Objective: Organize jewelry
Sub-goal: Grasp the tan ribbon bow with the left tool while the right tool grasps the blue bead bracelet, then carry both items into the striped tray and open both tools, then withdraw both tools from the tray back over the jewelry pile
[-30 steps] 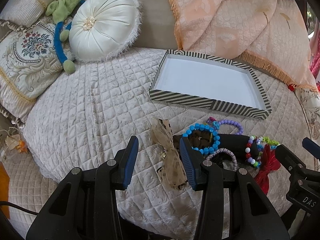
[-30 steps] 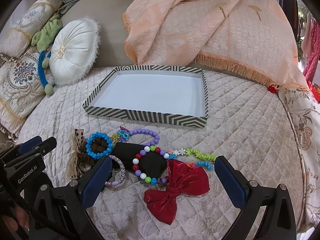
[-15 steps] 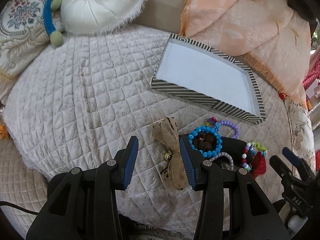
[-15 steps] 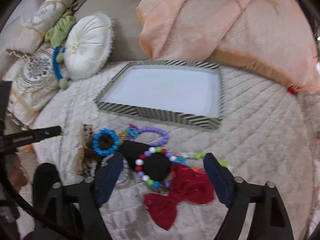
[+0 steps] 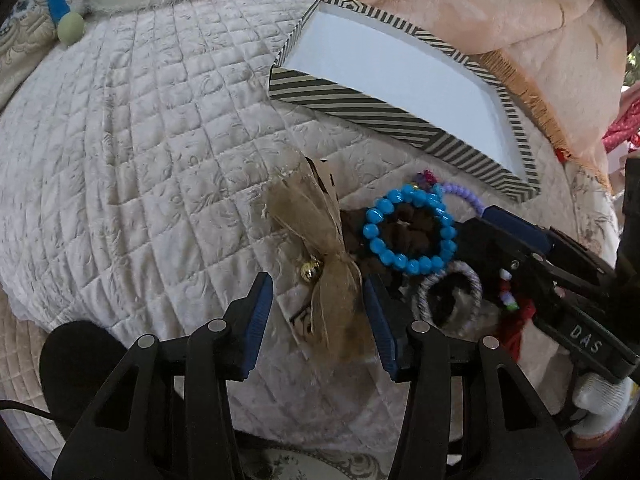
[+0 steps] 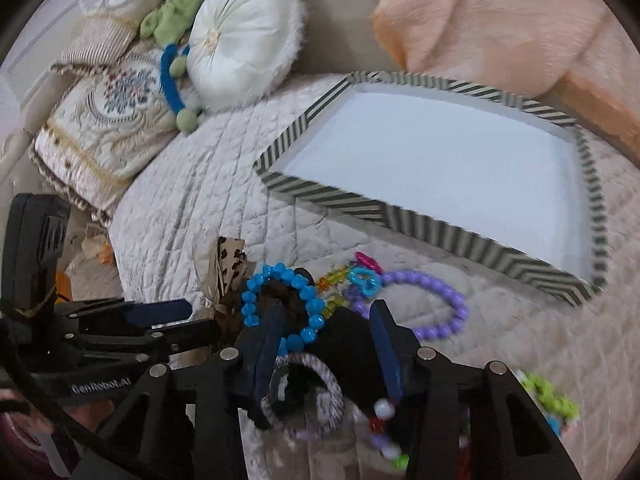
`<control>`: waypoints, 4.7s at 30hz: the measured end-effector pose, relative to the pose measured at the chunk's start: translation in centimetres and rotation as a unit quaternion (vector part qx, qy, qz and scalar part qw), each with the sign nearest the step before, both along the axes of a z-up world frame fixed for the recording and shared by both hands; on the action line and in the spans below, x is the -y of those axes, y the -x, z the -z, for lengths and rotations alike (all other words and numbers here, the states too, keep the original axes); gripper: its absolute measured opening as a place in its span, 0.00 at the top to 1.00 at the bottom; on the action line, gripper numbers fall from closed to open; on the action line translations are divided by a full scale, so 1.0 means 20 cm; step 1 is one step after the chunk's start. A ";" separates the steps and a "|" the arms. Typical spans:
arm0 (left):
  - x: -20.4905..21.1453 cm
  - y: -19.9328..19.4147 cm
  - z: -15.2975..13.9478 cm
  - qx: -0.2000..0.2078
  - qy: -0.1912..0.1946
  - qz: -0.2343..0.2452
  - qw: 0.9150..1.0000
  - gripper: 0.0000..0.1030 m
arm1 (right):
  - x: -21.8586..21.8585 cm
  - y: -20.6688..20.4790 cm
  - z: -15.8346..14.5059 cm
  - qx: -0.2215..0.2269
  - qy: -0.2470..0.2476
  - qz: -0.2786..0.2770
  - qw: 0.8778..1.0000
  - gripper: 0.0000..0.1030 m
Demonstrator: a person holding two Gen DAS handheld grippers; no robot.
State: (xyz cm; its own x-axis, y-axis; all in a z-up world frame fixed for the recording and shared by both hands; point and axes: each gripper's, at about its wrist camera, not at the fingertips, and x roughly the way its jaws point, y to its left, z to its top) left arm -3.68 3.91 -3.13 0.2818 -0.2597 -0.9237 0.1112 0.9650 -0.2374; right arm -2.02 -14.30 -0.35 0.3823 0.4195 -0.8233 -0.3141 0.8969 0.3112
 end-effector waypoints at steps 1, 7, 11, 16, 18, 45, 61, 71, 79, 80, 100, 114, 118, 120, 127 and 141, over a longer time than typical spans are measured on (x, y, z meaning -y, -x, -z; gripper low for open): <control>0.00 -0.01 0.01 0.001 -0.002 0.000 1.000 0.55 | 0.00 -0.01 0.02 -0.005 -0.001 -0.004 1.000 0.63; 0.03 -0.03 0.07 0.007 0.012 0.015 1.000 0.80 | -0.04 -0.04 0.09 -0.020 -0.010 -0.025 0.999 0.90; 0.00 -0.02 0.01 0.031 0.025 0.014 0.999 0.89 | 0.02 -0.01 0.01 0.003 -0.030 -0.008 1.000 0.90; -0.04 0.00 -0.16 0.070 0.037 0.021 0.997 0.89 | 0.10 0.05 -0.17 0.039 -0.037 0.008 0.999 0.90; -0.05 0.00 -0.22 0.082 0.037 0.022 0.996 0.90 | 0.14 0.07 -0.24 0.053 -0.039 0.018 0.998 0.90; 0.25 -0.57 -0.36 0.148 -0.039 0.041 0.987 0.89 | 0.50 -0.29 -0.28 0.062 -0.016 0.129 0.990 0.90; 0.30 -0.84 0.02 0.082 -0.089 0.015 0.992 0.83 | 0.74 -0.45 0.10 -0.029 0.059 0.188 0.980 0.90; 0.27 -0.67 -0.14 0.121 -0.088 0.007 0.989 0.52 | 0.67 -0.26 -0.05 0.017 0.052 0.176 0.983 0.60; 0.23 -0.41 -0.26 0.170 -0.103 -0.002 0.980 0.52 | 0.54 -0.05 -0.24 0.062 0.036 0.172 0.983 0.60; 0.22 -0.38 -0.27 0.174 -0.105 -0.002 0.979 0.52 | 0.52 -0.03 -0.26 0.065 0.031 0.172 0.983 0.60; 0.22 0.11 -0.33 0.208 -0.109 0.009 0.972 0.52 | 0.37 0.33 -0.36 0.090 0.036 0.168 0.981 0.46; 0.21 0.23 -0.37 0.218 -0.103 0.004 0.971 0.52 | 0.36 0.43 -0.41 0.105 0.046 0.177 0.977 0.43; 0.20 0.25 -0.39 0.221 -0.102 0.002 0.970 0.52 | 0.35 0.45 -0.42 0.104 0.045 0.175 0.978 0.42; 0.20 0.26 -0.40 0.221 -0.100 0.002 0.970 0.52 | 0.34 0.45 -0.42 0.104 0.048 0.174 0.978 0.42; 0.20 0.29 -0.40 0.221 -0.101 0.007 0.970 0.52 | 0.34 0.48 -0.43 0.105 0.053 0.171 0.978 0.41; 0.12 0.29 -0.32 0.152 -0.047 0.021 0.987 0.52 | 0.47 0.54 -0.36 0.086 0.046 0.181 0.979 0.40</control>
